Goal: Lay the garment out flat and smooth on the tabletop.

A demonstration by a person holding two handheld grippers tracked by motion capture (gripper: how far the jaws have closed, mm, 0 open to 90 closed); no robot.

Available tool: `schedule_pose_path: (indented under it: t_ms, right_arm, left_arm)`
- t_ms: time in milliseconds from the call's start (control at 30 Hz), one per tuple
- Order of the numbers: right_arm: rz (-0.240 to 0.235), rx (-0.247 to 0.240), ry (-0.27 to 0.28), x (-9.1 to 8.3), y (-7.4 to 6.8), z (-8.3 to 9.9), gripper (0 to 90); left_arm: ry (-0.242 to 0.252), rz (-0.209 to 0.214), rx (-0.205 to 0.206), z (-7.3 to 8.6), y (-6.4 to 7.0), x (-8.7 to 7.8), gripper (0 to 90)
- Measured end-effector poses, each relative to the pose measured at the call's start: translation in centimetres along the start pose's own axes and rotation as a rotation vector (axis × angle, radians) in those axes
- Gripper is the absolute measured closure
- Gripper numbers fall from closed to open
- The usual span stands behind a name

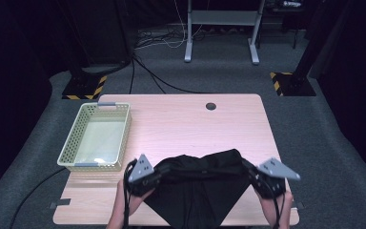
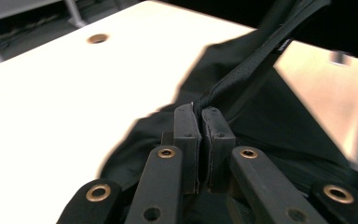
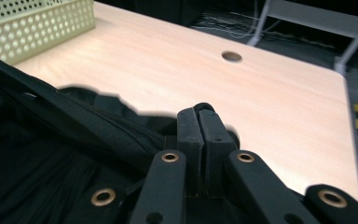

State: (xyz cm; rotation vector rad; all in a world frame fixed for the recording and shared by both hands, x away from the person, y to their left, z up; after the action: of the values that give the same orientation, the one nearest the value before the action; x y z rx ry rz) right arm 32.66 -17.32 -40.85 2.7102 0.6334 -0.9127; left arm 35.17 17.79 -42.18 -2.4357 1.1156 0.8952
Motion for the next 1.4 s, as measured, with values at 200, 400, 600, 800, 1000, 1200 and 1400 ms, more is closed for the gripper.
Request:
schedule_pose_path:
  t_ms: [200,400,600,800,1000,1200,1400]
  right_arm:
    - [-0.045,0.018,-0.127,9.6,3.7,-4.5,88.3]
    - [-0.055,0.066,-0.266,18.3,5.1,-6.8,83.0]
    - [-0.029,0.109,-0.310,20.8,5.6,-6.7,60.4]
    - [-0.043,0.070,-0.308,18.2,5.3,-5.0,52.0]
    - [-0.039,0.052,-0.282,15.1,4.2,-1.6,44.5]
    - [0.006,0.071,-0.318,15.0,3.6,1.3,47.3]
    - [0.031,0.085,-0.320,15.6,4.8,1.4,77.8]
  left_arm:
    - [-0.123,-0.050,-0.087,-2.0,-5.9,4.5,86.2]
    - [-0.257,-0.134,-0.191,-2.0,-10.6,9.4,85.4]
    - [-0.327,-0.219,-0.267,-1.0,-12.0,10.4,57.5]
    - [-0.298,-0.226,-0.282,0.5,-10.2,8.9,41.7]
    - [-0.250,-0.195,-0.235,2.8,-5.6,7.7,33.1]
    - [-0.251,-0.212,-0.209,5.5,-2.6,8.4,28.0]
    - [-0.234,-0.206,-0.226,6.9,-2.5,8.5,25.5]
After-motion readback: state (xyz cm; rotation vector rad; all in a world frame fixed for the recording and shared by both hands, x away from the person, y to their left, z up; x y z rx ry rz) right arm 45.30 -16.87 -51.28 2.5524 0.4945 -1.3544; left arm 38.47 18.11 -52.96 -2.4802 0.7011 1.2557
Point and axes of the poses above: each handheld gripper's, and its own axes: x roughly forward along the jaws, z roughly out of its underside, y roughly to its right, the point moved 2 cm from there along x, roughly forward along the jaws, and after that the axes turned 11 degrees about -y, right-handed, at the moved point
